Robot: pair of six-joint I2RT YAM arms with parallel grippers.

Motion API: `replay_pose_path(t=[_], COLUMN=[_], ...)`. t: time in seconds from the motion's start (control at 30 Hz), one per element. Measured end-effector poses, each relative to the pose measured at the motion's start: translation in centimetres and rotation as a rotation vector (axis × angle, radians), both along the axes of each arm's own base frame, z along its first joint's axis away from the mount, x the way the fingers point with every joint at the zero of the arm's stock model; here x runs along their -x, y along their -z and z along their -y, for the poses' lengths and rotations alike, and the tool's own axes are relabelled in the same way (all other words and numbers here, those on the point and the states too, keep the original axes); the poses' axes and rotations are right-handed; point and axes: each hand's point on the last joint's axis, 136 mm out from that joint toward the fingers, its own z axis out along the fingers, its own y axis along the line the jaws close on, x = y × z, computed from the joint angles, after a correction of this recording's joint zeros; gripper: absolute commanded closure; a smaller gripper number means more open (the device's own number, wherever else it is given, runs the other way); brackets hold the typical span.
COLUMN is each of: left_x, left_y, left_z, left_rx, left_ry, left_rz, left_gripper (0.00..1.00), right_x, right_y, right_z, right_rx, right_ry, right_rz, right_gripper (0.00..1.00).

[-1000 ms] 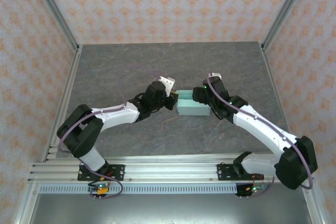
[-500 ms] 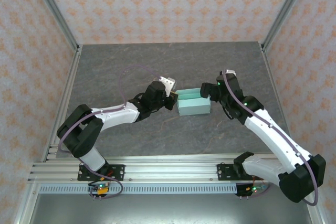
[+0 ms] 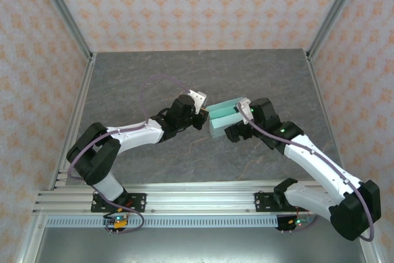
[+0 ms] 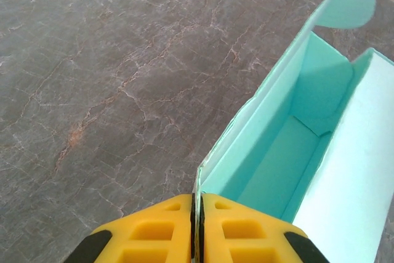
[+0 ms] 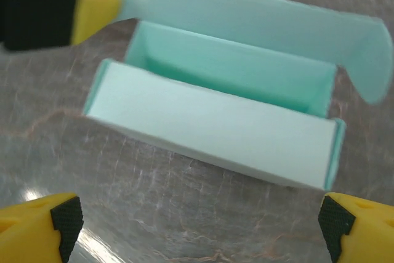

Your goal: Fold the paper box

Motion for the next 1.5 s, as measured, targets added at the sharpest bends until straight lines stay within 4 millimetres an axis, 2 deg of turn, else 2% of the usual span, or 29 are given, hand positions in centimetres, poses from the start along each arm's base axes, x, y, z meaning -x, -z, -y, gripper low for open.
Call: replay_pose_path(t=[0.13, 0.37, 0.5, 0.6, 0.83, 1.1, 1.27, 1.5], left_x=[0.1, 0.3, 0.4, 0.3, 0.1, -0.4, -0.6, -0.7], left_y=[0.0, 0.1, -0.1, -0.4, -0.2, -0.1, -0.1, 0.5], left_z=[0.1, 0.2, 0.4, 0.6, 1.2, 1.7, 2.0, 2.4], left_rx=[0.004, 0.006, 0.008, 0.010, 0.013, 0.014, 0.017, 0.017], left_ry=[0.010, 0.018, 0.029, 0.036, 0.054, 0.068, 0.089, 0.105], left_rz=[-0.004, -0.010, -0.018, -0.012, -0.026, -0.040, -0.046, -0.063], left_gripper=[0.88, 0.88, 0.88, 0.88, 0.88, 0.88, 0.88, 0.88], right_x=[-0.2, -0.8, -2.0, -3.3, -5.3, -5.5, -4.8, -5.3], right_y=[-0.9, 0.9, 0.5, 0.8, 2.9, 2.3, 3.1, 3.6], right_z=[-1.3, -2.0, -2.7, -3.1, -3.7, -4.1, -3.2, -3.0], right_rx=[0.148, 0.404, 0.481, 0.528, 0.567, 0.546, 0.576, 0.606], right_ry=[-0.230, -0.576, -0.684, -0.740, -0.838, -0.878, -0.888, -0.899], right_rz=[0.084, 0.151, 0.191, 0.206, 0.161, 0.173, 0.188, 0.191], right_gripper=[0.01, 0.01, 0.01, 0.01, 0.01, 0.01, 0.01, 0.01])
